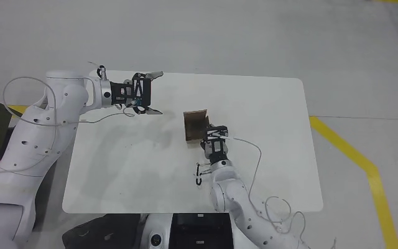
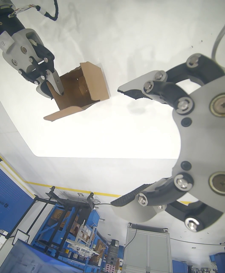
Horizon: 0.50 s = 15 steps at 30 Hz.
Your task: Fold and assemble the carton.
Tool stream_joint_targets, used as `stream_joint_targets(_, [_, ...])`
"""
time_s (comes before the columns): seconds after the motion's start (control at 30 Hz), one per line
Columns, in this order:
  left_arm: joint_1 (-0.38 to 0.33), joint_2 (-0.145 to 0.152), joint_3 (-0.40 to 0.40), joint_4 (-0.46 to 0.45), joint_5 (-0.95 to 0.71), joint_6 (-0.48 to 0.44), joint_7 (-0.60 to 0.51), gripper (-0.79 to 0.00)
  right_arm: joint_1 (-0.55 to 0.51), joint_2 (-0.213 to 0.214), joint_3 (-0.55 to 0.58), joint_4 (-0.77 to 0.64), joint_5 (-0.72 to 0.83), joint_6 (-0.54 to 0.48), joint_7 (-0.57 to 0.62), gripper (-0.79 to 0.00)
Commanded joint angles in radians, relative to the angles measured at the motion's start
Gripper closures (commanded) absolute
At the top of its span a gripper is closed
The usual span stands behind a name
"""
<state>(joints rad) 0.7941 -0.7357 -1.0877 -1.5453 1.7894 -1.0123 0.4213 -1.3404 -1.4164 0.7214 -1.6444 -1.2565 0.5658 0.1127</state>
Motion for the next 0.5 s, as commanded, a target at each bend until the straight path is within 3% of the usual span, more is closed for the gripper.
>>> stream_joint_targets(0.0, [0.0,0.0,0.0,0.0,0.0,0.0,0.0,-0.785,-0.006,-0.009,-0.014,-0.001,0.009,0.025,0.001,0.0])
stream_joint_targets(0.3, [0.0,0.0,0.0,0.0,0.0,0.0,0.0,-0.785,0.003,-0.072,-0.079,0.063,0.037,0.23,-0.049,-0.012])
stream_joint_targets(0.37, [0.0,0.0,0.0,0.0,0.0,0.0,0.0,-0.785,0.007,-0.086,-0.088,0.078,0.05,0.26,-0.067,-0.209])
stream_joint_targets(0.4, [0.0,0.0,0.0,0.0,0.0,0.0,0.0,-0.785,0.006,-0.093,-0.092,0.084,0.058,0.273,-0.075,-0.366])
stream_joint_targets(0.43, [0.0,0.0,0.0,0.0,0.0,0.0,0.0,-0.785,0.005,-0.1,-0.096,0.089,0.069,0.283,-0.081,-0.727])
stream_joint_targets(0.47, [0.0,0.0,0.0,0.0,0.0,0.0,0.0,-0.785,0.005,-0.106,-0.099,0.092,0.079,0.291,-0.087,-0.785])
